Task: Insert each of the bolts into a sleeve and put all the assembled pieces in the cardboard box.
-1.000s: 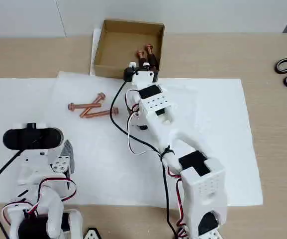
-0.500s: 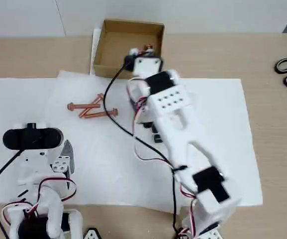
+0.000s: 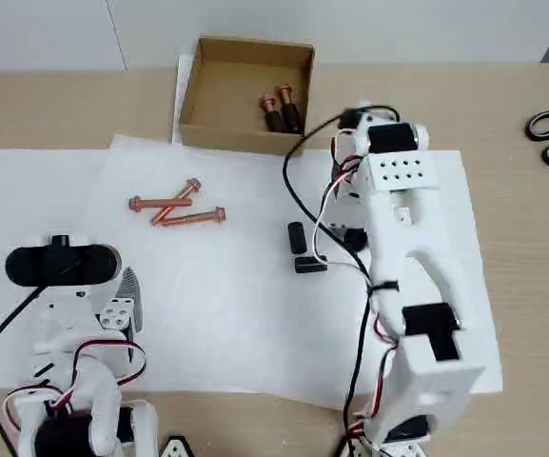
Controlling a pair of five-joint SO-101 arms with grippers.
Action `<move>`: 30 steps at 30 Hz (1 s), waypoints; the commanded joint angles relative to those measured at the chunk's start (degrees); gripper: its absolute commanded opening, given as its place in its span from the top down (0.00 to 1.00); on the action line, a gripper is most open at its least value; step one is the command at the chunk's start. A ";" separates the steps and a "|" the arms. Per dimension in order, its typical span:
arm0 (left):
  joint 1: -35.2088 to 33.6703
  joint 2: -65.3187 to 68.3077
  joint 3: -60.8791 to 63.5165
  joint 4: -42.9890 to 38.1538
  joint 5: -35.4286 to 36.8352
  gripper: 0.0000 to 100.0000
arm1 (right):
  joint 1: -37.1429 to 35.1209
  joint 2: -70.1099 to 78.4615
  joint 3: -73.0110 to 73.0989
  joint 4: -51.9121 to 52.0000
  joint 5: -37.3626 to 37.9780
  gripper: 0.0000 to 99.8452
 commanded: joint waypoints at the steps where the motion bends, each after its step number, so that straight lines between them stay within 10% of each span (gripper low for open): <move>1: 0.18 0.00 -0.13 -1.14 0.00 0.84 | 0.66 3.82 -0.35 0.31 -0.18 1.00; 30: 0.00 0.00 -0.13 -1.14 0.00 0.84 | 0.66 12.88 -2.02 -4.00 -0.18 0.99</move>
